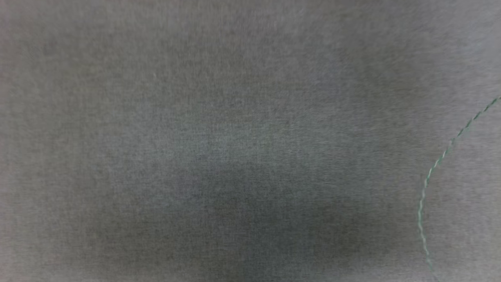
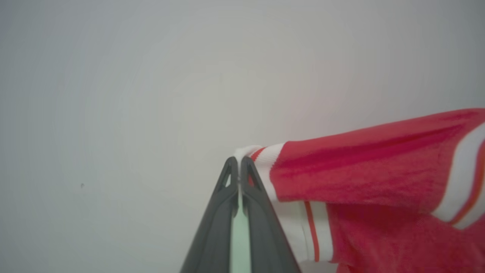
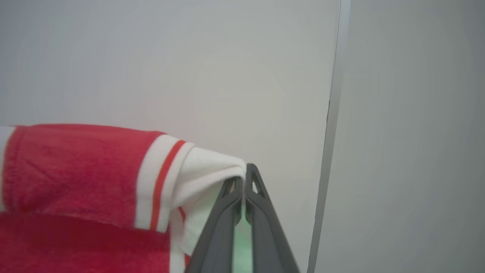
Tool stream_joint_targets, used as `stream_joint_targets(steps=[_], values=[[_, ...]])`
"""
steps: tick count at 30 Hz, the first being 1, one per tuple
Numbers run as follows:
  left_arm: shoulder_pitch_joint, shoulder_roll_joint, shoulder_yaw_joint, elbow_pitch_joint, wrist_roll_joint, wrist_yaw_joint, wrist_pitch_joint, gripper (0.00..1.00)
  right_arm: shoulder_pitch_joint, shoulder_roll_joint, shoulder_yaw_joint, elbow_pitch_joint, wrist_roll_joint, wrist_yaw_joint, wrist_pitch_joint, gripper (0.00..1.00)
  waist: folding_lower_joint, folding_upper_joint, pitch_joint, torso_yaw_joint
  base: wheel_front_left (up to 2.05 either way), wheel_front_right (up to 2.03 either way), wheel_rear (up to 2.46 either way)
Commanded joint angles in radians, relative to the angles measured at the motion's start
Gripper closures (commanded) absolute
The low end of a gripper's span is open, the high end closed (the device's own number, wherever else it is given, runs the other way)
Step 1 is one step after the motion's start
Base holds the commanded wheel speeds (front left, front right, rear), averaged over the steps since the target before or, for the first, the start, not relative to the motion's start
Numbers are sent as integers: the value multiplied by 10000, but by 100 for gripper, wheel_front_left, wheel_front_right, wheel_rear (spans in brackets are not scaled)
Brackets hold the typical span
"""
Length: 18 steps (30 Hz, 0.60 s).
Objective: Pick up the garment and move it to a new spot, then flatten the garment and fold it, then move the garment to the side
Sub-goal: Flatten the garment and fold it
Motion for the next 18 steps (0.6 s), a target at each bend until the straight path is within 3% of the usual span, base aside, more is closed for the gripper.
stream_joint_targets(steps=[1, 8, 18], values=[[-333, 14, 46, 166, 23, 136, -165, 100, 55, -128, 32, -469, 88, -42, -45, 100, 0, 0, 1162, 275, 0, 0, 0], [-809, -630, 55, 362, -21, -66, -1097, 100, 312, -95, 304, -1694, 416, -38, -47, 100, 0, 0, 1535, 521, 0, 0, 0], [209, -722, -42, 941, -279, -335, -979, 100, 675, -85, 1176, -132, 1427, -31, -49, 100, 0, 0, 1289, 648, 0, 0, 0]])
